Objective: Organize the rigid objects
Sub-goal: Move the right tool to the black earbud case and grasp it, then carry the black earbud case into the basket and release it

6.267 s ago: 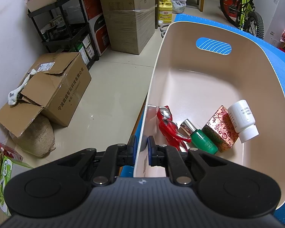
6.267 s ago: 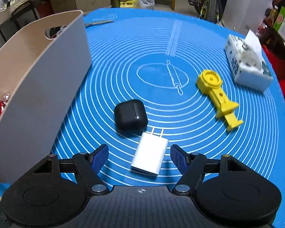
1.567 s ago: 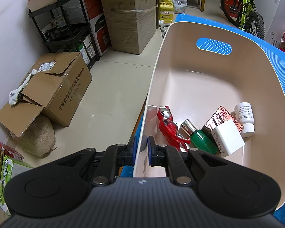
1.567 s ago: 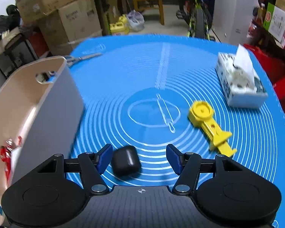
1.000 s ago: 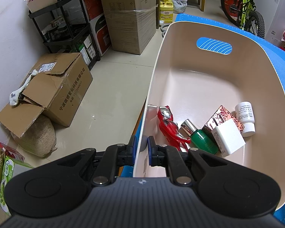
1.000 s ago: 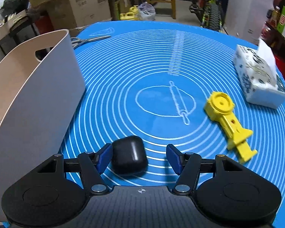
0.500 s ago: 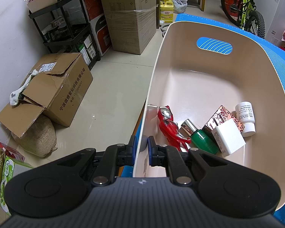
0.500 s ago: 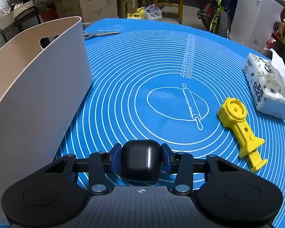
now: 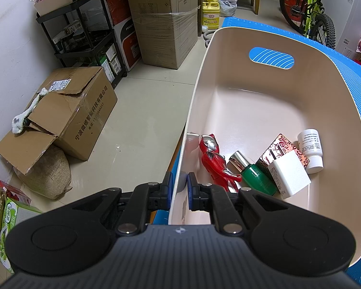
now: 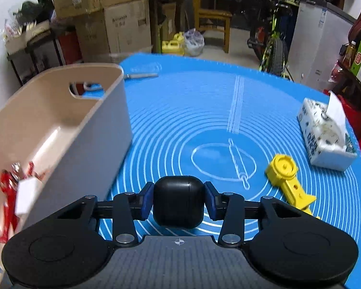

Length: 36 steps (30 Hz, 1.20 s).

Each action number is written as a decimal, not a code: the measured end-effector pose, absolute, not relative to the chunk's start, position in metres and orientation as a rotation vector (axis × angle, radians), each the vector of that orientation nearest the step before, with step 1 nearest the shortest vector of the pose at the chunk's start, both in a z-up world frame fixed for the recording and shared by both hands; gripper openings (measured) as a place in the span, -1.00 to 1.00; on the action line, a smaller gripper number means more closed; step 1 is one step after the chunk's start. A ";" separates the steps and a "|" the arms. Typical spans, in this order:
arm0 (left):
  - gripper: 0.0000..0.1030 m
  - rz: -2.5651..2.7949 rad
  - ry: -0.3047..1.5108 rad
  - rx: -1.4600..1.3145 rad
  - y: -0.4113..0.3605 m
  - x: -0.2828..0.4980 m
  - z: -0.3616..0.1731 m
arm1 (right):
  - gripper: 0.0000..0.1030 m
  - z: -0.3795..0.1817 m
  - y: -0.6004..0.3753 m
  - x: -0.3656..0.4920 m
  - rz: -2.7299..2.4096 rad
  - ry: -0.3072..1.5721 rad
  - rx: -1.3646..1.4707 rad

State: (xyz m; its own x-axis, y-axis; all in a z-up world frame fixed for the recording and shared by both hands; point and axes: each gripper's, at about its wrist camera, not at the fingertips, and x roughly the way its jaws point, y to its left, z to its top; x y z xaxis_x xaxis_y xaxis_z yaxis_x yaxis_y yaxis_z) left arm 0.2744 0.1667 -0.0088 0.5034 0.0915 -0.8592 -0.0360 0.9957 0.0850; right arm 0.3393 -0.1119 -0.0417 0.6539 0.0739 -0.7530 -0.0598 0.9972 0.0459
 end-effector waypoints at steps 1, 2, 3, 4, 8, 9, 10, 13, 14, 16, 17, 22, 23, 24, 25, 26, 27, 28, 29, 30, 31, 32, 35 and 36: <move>-0.72 0.077 1.041 0.058 0.167 0.274 -0.009 | -0.04 -0.038 -0.111 0.338 0.075 0.846 0.023; -0.72 0.077 1.041 0.059 0.167 0.274 -0.009 | -0.04 -0.034 -0.111 0.338 0.075 0.836 0.030; -0.72 0.077 1.041 0.059 0.167 0.274 -0.009 | -0.04 -0.032 -0.112 0.336 0.075 0.827 0.038; -0.72 0.077 1.041 0.058 0.167 0.274 -0.009 | -0.04 -0.028 -0.112 0.335 0.074 0.816 0.046; -0.72 0.077 1.041 0.059 0.167 0.274 -0.009 | -0.04 -0.010 -0.108 0.331 0.092 0.764 0.081; -0.72 0.077 1.041 0.059 0.167 0.274 -0.009 | -0.04 -0.005 -0.106 0.330 0.101 0.753 0.092; -0.72 0.077 1.041 0.059 0.167 0.274 -0.009 | -0.04 0.000 -0.103 0.328 0.111 0.742 0.100; -0.72 0.077 1.041 0.059 0.167 0.274 -0.009 | -0.04 0.014 -0.092 0.324 0.148 0.703 0.112; -0.72 0.077 1.041 0.059 0.167 0.274 -0.009 | -0.04 0.018 -0.087 0.322 0.164 0.691 0.114; -0.72 0.077 1.041 0.059 0.167 0.274 -0.009 | -0.04 0.026 -0.077 0.320 0.193 0.671 0.110; -0.72 0.077 1.040 0.059 0.167 0.274 -0.009 | -0.04 0.030 -0.071 0.319 0.211 0.662 0.107; -0.72 0.077 1.041 0.059 0.167 0.274 -0.009 | -0.04 0.038 -0.043 0.319 0.287 0.655 0.080; -0.72 0.077 1.041 0.059 0.167 0.275 -0.009 | -0.04 0.037 -0.036 0.320 0.300 0.658 0.070; -0.72 0.077 1.041 0.059 0.167 0.274 -0.009 | -0.04 0.036 -0.029 0.320 0.313 0.663 0.059; -0.72 0.077 1.041 0.059 0.167 0.274 -0.009 | -0.04 0.035 -0.023 0.321 0.324 0.668 0.050; -0.72 0.077 1.041 0.058 0.167 0.274 -0.009 | -0.04 0.033 -0.016 0.321 0.337 0.676 0.037; -0.72 0.077 1.041 0.058 0.167 0.274 -0.009 | -0.04 0.031 -0.010 0.321 0.349 0.683 0.023; -0.72 0.076 1.041 0.058 0.167 0.274 -0.009 | -0.04 0.028 -0.002 0.322 0.362 0.692 0.005; -0.72 0.076 1.041 0.058 0.167 0.275 -0.009 | -0.04 0.025 0.004 0.321 0.372 0.701 -0.009; -0.72 0.076 1.041 0.058 0.166 0.274 -0.009 | -0.04 0.021 0.010 0.322 0.379 0.712 -0.024; -0.72 0.076 1.041 0.058 0.166 0.274 -0.009 | -0.04 0.018 0.016 0.324 0.384 0.726 -0.040; -0.72 0.076 1.041 0.058 0.166 0.274 -0.009 | -0.04 0.015 0.020 0.325 0.388 0.738 -0.051; -0.73 0.076 1.041 0.059 0.167 0.274 -0.009 | -0.04 0.004 0.031 0.328 0.398 0.780 -0.086; -0.73 0.076 1.041 0.058 0.167 0.274 -0.009 | -0.04 0.000 0.035 0.328 0.400 0.792 -0.102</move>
State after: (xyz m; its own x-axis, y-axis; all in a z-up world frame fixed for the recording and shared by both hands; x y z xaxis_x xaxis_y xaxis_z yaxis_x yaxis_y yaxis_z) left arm 0.2744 0.1665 -0.0091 0.5033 0.0909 -0.8593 -0.0355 0.9958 0.0845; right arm 0.3277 0.0349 0.0004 0.6319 0.3115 -0.7097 -0.3868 0.9202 0.0594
